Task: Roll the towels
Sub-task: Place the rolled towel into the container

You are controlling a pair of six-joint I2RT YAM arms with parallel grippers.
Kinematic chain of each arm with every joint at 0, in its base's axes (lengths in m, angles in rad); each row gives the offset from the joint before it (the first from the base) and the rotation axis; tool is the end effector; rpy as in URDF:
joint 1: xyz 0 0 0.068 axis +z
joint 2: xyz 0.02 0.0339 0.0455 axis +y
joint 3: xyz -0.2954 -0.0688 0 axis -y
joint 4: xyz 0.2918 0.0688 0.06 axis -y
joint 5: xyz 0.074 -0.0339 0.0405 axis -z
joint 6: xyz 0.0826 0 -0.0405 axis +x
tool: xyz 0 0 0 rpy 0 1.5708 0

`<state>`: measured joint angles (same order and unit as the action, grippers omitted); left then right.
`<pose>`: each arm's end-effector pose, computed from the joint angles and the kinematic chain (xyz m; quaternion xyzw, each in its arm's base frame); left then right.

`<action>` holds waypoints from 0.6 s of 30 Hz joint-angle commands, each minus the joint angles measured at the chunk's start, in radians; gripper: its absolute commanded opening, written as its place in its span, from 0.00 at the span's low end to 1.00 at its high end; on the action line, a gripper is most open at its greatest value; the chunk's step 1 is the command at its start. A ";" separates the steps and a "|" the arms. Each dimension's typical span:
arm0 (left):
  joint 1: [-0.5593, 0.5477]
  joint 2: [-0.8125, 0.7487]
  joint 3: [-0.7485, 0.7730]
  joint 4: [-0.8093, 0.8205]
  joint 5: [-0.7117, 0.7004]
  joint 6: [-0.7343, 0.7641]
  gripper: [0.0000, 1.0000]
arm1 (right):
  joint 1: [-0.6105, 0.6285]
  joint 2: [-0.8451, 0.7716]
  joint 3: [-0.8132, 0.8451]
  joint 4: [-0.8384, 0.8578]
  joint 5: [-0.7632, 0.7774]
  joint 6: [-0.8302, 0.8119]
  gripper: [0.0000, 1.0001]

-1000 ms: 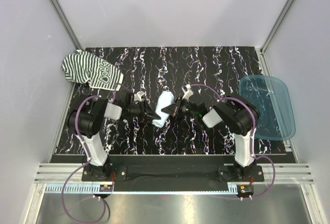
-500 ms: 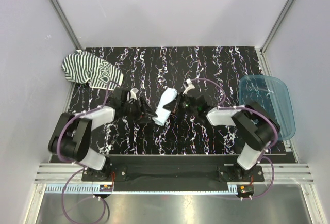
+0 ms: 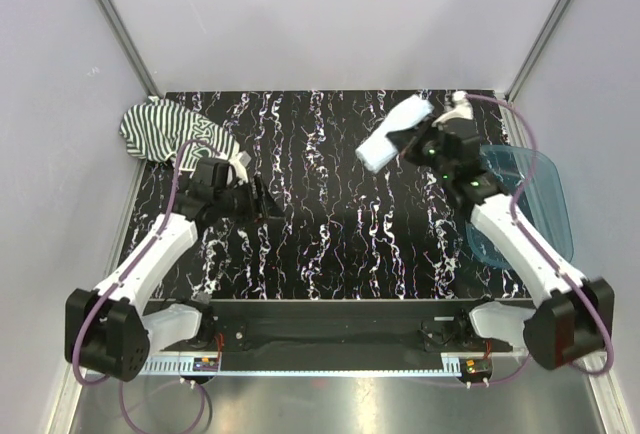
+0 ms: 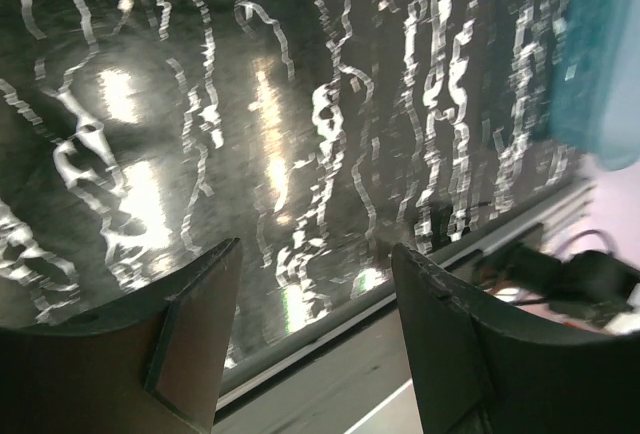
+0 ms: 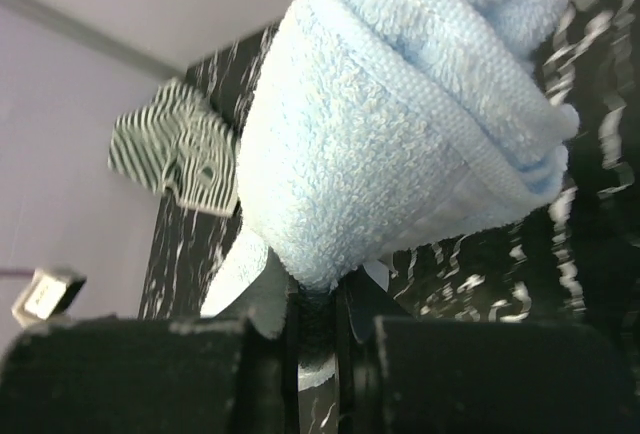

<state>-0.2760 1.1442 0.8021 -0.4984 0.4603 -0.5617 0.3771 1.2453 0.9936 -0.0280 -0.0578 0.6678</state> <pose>0.2705 -0.1147 0.2308 -0.0488 0.9118 -0.3361 0.2310 0.3455 0.1420 0.3356 0.0984 0.7925 0.3201 0.5096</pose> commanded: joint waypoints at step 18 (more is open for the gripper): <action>0.004 -0.215 0.000 -0.069 -0.023 0.218 0.66 | -0.780 -0.113 -0.091 0.089 -0.407 0.001 0.00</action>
<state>-0.2760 0.9546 0.8024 -0.6037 0.4286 -0.3653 -0.3496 1.1198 0.9245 -0.0887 -0.3332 0.6373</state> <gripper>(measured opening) 0.660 0.110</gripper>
